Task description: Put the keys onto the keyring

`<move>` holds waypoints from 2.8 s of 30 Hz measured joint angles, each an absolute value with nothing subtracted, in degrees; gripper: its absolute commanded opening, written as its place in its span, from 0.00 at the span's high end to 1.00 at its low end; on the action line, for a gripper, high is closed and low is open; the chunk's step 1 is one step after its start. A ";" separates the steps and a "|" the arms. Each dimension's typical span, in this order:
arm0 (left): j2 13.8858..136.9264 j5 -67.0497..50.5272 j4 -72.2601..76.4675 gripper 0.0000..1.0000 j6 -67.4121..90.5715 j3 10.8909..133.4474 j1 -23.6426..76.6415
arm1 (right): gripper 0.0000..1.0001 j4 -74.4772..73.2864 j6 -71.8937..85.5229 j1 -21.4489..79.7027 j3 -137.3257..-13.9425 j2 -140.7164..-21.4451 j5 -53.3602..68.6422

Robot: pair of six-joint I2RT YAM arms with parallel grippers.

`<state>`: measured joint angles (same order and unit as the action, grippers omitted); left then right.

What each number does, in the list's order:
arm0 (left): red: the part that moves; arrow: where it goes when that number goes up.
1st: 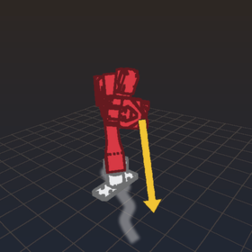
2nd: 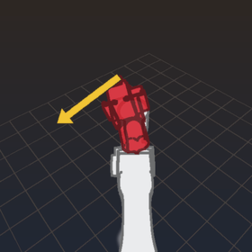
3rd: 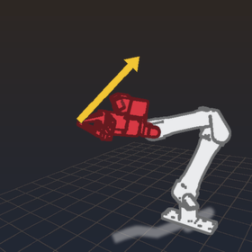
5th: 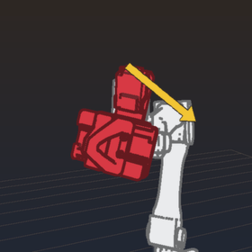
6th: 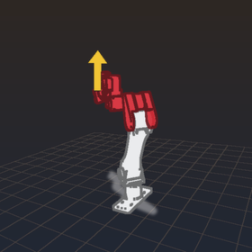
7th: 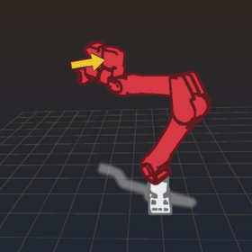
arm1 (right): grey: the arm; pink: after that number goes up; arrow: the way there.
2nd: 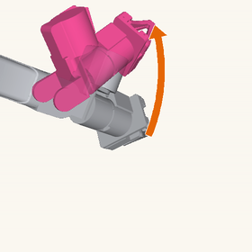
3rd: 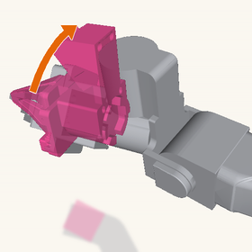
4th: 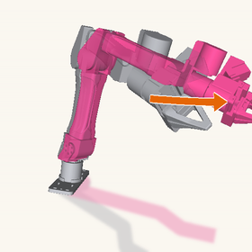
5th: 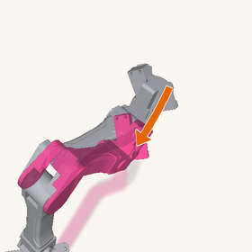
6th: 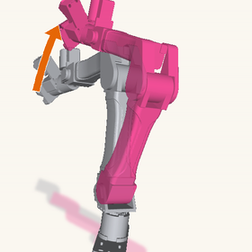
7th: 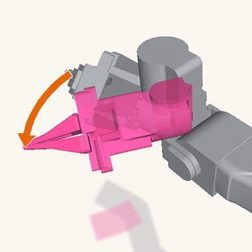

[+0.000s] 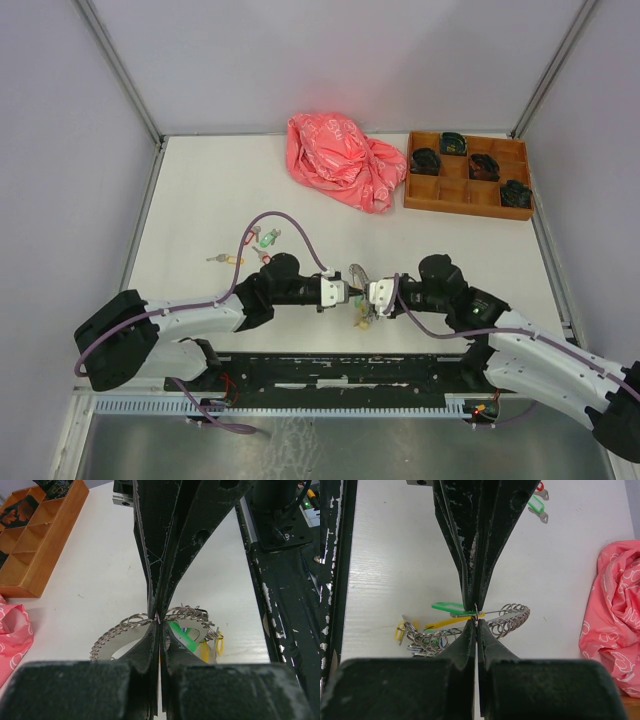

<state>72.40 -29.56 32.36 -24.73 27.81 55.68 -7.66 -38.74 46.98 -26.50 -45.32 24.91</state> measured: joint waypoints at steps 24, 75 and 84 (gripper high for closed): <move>76.14 -28.93 31.42 0.97 -21.41 29.69 54.50 | 0.99 -4.73 -38.20 47.13 -25.32 -41.91 25.17; 82.41 4.51 9.96 0.93 9.82 34.02 50.81 | 0.99 11.27 -29.47 47.13 -20.08 -48.99 14.72; 85.67 4.32 20.23 0.69 9.74 30.74 49.56 | 0.99 12.40 -28.03 47.13 -19.77 -49.04 14.24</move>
<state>85.67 4.32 20.23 9.74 30.74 49.56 12.40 -28.03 47.13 -19.77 -49.04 14.24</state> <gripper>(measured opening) 0.253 0.012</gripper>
